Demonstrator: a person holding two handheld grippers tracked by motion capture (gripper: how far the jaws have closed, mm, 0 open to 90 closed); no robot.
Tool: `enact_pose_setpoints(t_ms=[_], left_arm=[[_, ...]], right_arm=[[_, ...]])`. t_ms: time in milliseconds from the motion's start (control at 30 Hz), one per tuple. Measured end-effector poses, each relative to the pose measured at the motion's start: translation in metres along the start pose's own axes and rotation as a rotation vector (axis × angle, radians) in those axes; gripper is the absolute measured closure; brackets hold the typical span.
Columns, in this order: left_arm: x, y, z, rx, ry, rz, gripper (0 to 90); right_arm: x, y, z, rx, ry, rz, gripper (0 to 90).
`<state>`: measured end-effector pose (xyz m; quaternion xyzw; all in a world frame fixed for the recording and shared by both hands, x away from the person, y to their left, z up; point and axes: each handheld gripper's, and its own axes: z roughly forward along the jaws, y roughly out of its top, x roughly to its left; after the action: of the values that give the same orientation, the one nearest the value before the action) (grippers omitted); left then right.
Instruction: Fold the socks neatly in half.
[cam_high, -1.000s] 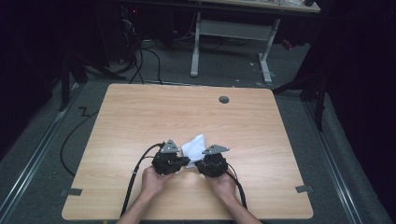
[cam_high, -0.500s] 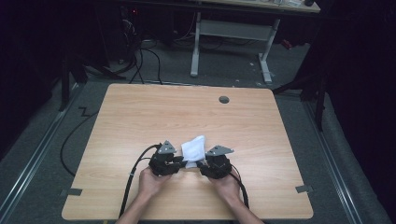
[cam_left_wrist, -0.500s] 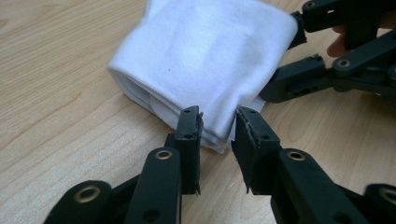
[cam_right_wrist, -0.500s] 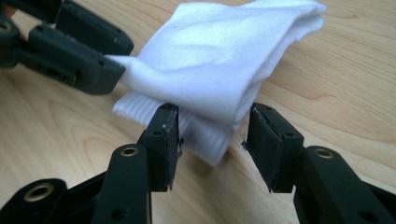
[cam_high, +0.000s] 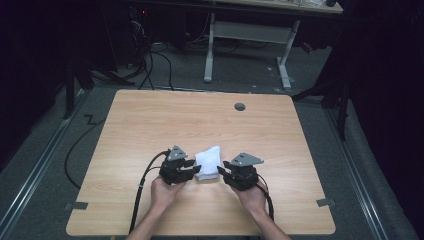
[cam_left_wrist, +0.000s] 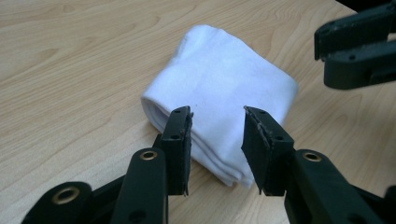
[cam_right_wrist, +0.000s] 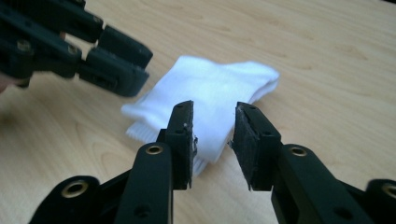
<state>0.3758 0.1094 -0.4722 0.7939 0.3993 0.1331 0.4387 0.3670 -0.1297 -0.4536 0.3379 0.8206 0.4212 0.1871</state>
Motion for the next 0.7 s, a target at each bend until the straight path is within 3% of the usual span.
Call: enact_pose_setpoints(t_ms=[233,400,700], left_arm=[[-0.006,-0.003,0.006,0.042,0.0,0.014,60.3],[-0.009,-0.01,0.005,0.064,-0.002,0.02,58.4],[-0.014,-0.025,0.011,0.101,0.001,0.021,58.6]], right_arm=[[-0.002,0.006,0.02,0.038,-0.002,0.0,70.2],[0.0,-0.005,0.029,0.089,0.02,0.012,67.9],[-0.001,-0.026,0.033,0.124,0.043,0.043,62.4]])
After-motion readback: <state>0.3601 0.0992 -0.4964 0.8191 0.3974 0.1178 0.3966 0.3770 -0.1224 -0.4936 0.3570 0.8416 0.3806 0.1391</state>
